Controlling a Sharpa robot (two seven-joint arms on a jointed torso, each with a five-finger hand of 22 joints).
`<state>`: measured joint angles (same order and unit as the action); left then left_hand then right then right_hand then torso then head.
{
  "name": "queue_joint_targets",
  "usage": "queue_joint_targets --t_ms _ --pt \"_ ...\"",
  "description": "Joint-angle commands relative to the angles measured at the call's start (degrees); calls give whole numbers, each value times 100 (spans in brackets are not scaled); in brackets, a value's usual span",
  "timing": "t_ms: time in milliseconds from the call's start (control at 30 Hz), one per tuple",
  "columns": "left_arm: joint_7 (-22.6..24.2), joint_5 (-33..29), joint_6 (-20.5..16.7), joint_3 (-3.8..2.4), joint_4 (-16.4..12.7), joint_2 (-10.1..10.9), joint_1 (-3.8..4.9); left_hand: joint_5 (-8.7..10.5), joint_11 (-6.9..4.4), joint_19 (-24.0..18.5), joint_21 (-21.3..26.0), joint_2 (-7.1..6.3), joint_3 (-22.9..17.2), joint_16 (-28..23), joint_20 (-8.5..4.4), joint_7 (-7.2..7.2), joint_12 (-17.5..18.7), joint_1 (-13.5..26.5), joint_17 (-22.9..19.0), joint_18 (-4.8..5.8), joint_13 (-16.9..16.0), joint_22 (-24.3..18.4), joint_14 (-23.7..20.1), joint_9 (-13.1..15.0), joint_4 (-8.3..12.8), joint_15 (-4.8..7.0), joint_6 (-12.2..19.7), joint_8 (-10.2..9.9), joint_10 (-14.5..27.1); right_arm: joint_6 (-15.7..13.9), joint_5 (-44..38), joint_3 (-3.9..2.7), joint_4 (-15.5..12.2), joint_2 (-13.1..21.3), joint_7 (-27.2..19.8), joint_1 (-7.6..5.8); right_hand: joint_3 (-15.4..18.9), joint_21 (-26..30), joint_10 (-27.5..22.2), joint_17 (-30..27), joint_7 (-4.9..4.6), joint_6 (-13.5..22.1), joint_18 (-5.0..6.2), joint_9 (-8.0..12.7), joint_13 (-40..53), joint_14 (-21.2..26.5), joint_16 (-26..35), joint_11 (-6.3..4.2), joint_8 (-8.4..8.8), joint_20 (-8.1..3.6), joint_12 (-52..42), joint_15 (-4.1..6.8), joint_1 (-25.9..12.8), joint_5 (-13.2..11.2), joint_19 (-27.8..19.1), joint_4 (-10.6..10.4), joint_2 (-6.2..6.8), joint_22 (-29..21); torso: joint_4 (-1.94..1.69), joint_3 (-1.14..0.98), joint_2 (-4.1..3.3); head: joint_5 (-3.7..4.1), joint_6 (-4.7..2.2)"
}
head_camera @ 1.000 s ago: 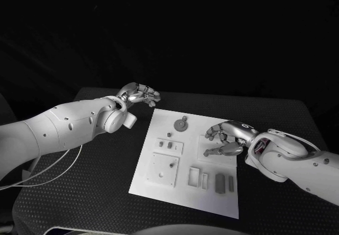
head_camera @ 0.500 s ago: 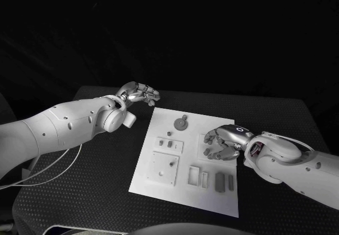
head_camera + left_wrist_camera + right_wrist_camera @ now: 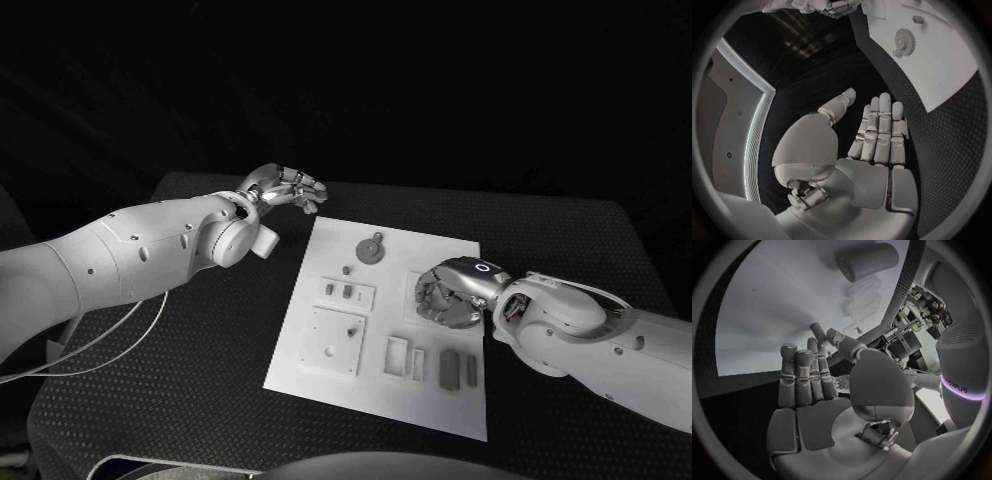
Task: Assemble the parts on the task board
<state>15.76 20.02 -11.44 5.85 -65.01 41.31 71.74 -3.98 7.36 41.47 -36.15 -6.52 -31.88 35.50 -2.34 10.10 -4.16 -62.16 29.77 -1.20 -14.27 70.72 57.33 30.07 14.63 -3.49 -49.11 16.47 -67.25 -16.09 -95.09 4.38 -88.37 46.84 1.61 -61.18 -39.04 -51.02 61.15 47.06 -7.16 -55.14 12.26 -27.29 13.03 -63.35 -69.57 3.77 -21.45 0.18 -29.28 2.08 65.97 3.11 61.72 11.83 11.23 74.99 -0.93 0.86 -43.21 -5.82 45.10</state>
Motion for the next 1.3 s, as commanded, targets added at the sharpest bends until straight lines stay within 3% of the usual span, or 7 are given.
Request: queue_joint_targets --t_ms 33,333,600,967,1100,1300 --pt "64 -38 29 -4 -10 -3 1 31 -24 30 32 34 1 -20 1 -13 4 22 10 -103 8 6 36 -4 -43 12 29 -2 7 44 -238 1 9 -34 29 30 -87 -41 94 -9 19 -89 274 -12 10 -2 -26 -18 -46 -7 -29 57 3 -33 16 18 -92 106 3 -4 0 -9 17" --pt "61 -38 36 -4 -6 -5 1 31 -23 31 34 35 2 -24 1 -13 6 23 14 -103 10 7 37 -5 -42 12 31 -3 10 -64 -363 1 57 -84 95 59 -334 -86 212 1 54 -192 274 -15 7 -37 -47 -60 -65 -25 3 98 49 -32 51 95 -203 105 -3 -2 1 -16 41" --pt "56 -38 44 -4 -6 -2 -1 32 -22 31 37 36 4 -28 1 -12 7 23 19 -103 11 9 37 -5 -41 12 33 -3 12 -247 -608 1 63 -99 304 63 -882 -134 364 20 87 -314 274 -23 21 -90 -70 -102 -85 -42 40 138 81 -32 110 108 -137 98 -3 1 2 -18 50" --pt "57 -38 40 -4 -8 1 -3 32 -20 32 40 38 6 -34 1 -11 9 24 25 -103 13 12 38 -6 -40 12 37 -4 16 -307 -338 -6 -45 -28 240 63 -1067 -181 471 27 121 -396 274 -63 57 -159 -83 -141 -122 -75 30 177 39 -33 181 111 -110 96 -5 3 5 -15 53" --pt "56 -38 38 -3 -9 7 -5 32 -20 33 41 40 6 -36 1 -11 10 25 28 -103 14 13 38 -7 -41 12 37 -4 17 -273 -112 -45 -150 43 201 61 -1078 -194 494 29 128 -410 274 -75 67 -179 -87 -150 -130 -85 28 187 18 -33 201 121 -108 95 -9 2 6 -25 56" --pt "63 -38 31 -4 -23 22 -5 32 -19 34 43 41 8 -39 2 -11 10 26 32 -103 14 14 39 -7 -40 11 38 -4 18 -280 -157 -168 -320 110 173 55 -1080 -202 505 31 131 -416 274 -82 73 -191 -89 -156 -134 -93 29 192 5 -33 212 132 -113 95 7 6 6 -45 51"
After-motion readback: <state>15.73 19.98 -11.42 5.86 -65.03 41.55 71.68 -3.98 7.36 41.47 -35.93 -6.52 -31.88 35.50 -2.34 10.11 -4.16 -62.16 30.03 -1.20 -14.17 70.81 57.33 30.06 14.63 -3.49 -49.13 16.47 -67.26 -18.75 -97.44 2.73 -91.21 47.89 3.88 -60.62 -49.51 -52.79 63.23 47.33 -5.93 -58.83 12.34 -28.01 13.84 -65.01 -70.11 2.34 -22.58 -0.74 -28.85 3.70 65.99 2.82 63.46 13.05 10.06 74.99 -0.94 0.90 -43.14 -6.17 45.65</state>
